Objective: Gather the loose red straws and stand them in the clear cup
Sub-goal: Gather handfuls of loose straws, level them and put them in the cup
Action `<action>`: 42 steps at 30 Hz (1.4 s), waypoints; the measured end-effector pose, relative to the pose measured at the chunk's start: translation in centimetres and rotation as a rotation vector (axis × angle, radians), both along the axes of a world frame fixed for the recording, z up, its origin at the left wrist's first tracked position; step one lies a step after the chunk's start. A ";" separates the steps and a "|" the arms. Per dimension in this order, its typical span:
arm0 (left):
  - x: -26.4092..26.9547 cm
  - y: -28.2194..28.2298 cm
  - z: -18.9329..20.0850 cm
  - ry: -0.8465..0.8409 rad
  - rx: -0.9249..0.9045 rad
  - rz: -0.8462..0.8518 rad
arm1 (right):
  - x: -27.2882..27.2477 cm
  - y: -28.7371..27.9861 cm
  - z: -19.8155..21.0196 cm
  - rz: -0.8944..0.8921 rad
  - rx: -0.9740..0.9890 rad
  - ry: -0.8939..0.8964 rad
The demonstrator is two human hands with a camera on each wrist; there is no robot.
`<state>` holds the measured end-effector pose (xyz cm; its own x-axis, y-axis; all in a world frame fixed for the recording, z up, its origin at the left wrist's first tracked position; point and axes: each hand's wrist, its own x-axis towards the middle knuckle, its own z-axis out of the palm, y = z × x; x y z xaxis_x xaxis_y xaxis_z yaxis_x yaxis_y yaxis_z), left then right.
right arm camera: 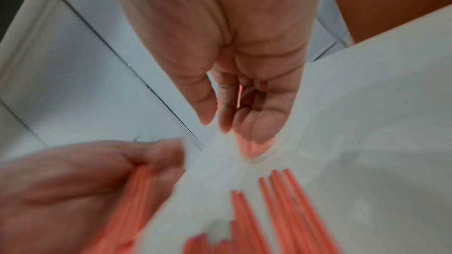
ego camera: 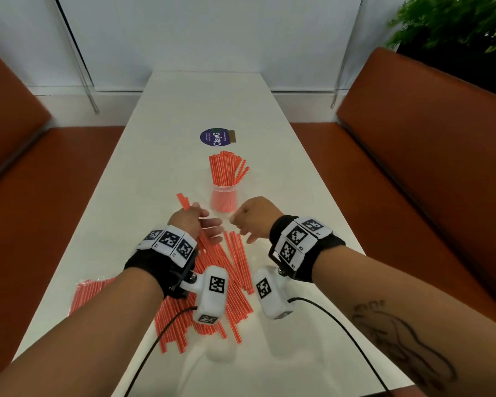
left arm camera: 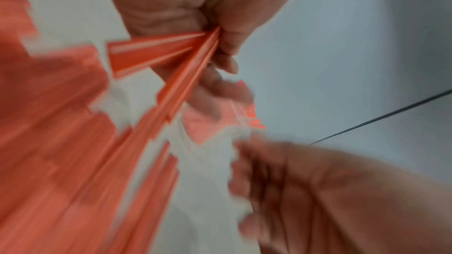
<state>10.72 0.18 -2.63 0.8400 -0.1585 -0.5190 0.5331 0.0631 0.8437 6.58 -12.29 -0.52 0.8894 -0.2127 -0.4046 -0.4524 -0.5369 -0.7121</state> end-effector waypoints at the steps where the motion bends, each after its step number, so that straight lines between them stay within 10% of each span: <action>1: 0.4 0.7 -0.2 -0.016 0.026 0.013 | 0.1 -0.2 -0.3 -0.010 -0.045 0.048; 9: 0.7 4.5 -0.2 -0.043 0.134 -0.169 | -0.1 2.0 -2.9 0.439 -0.680 0.307; 20: 0.1 5.0 -0.7 -0.042 0.158 -0.221 | 0.9 3.6 -5.2 0.612 -0.841 0.383; 27: 0.3 3.7 -1.0 -0.016 0.151 -0.235 | 0.1 0.8 -2.0 0.473 -0.645 0.313; 34: -0.8 0.6 -0.6 -0.110 0.139 -0.262 | 0.0 0.5 1.7 0.130 0.141 0.003; 42: -1.2 -1.0 -0.7 -0.149 0.082 -0.255 | -0.7 2.0 2.7 0.183 -0.017 -0.049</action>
<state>9.48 -0.79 -3.31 0.8463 -0.3371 -0.4125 0.3927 -0.1285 0.9107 5.84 -10.25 2.14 0.9324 -0.0520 -0.3576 -0.3110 -0.6194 -0.7208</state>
